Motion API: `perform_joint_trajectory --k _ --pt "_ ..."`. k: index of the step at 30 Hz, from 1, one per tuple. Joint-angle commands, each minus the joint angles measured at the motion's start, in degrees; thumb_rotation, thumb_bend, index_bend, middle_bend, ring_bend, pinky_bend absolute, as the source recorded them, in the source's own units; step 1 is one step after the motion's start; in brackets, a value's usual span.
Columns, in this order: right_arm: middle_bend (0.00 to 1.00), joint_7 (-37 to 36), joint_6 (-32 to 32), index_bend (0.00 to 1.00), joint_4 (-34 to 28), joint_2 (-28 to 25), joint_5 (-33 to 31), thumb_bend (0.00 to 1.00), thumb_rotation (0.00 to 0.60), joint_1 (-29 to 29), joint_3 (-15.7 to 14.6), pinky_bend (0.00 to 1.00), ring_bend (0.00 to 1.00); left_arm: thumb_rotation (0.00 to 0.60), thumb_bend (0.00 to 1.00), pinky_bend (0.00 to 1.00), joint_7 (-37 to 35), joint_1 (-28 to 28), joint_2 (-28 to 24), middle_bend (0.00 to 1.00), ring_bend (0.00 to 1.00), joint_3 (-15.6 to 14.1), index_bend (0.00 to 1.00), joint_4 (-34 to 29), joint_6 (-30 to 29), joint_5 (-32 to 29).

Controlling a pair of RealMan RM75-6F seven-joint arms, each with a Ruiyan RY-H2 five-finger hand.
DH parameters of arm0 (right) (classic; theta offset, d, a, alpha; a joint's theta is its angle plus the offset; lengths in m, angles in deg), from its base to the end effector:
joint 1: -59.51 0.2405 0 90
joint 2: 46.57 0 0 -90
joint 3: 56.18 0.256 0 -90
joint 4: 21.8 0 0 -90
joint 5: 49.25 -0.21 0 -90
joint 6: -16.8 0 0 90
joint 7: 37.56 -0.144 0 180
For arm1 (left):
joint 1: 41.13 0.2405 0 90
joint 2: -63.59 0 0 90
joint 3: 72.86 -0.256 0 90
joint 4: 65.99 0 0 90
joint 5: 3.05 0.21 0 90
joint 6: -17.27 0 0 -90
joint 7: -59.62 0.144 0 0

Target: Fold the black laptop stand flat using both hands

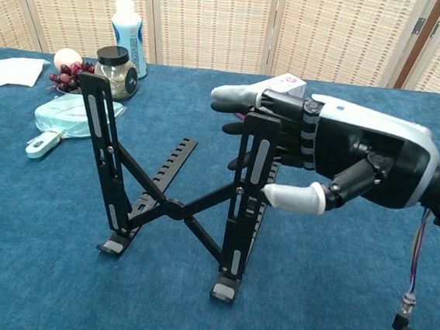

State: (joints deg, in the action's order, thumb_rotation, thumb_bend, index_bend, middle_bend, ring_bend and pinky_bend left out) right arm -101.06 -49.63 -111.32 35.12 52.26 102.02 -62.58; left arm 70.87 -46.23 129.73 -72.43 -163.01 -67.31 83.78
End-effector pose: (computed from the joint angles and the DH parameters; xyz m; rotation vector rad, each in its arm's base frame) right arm -0.1324 -0.2552 -0.0036 -1.7755 1.9478 -1.4698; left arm -0.2920 0.1714 0.1333 -1.4675 -0.8687 -0.8278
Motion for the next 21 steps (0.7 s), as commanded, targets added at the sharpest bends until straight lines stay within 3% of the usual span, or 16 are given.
perform_joint_trajectory --k 1,21 --pt "0.03 -0.8 0.4 0.0 1.0 1.8 -0.3 0.17 0.6 0.0 -0.2 0.19 0.0 0.6 0.2 0.08 0.0 -0.1 0.0 0.15 0.14 0.0 0.15 -0.1 0.1 0.2" --pt "0.03 -4.3 1.5 0.0 4.0 7.1 -1.9 0.18 0.6 -2.3 -3.6 0.19 0.0 0.6 0.2 0.08 -0.1 -0.4 0.0 0.15 0.14 -0.4 0.15 -0.2 1.3 0.0"
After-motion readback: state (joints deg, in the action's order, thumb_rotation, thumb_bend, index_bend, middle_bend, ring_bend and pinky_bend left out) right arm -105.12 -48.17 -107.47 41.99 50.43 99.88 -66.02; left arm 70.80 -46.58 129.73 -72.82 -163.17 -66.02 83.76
